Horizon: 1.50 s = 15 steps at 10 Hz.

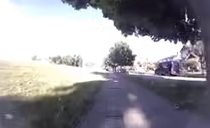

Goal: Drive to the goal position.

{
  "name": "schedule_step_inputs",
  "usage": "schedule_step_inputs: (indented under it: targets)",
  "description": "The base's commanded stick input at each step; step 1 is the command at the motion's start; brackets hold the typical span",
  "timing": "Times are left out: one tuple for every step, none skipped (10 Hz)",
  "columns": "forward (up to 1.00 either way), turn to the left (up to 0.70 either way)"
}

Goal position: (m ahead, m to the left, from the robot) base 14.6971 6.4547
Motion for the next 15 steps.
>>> schedule_step_inputs:
  targets:
    - [0.56,0.0]
    - [0.1,0.0]
    - [0.08,0.0]
    - [0.07,0.0]
    - [0.07,0.0]
    - [0.08,0.0]
    - [0.08,0.0]
    - [0.07,0.0]
    - [0.08,0.0]
    - [0.08,0.0]
    - [0.08,0.0]
    - [0.08,0.0]
    - [0.08,0.0]
    - [0.08,0.0]
    - [0.07,0.0]
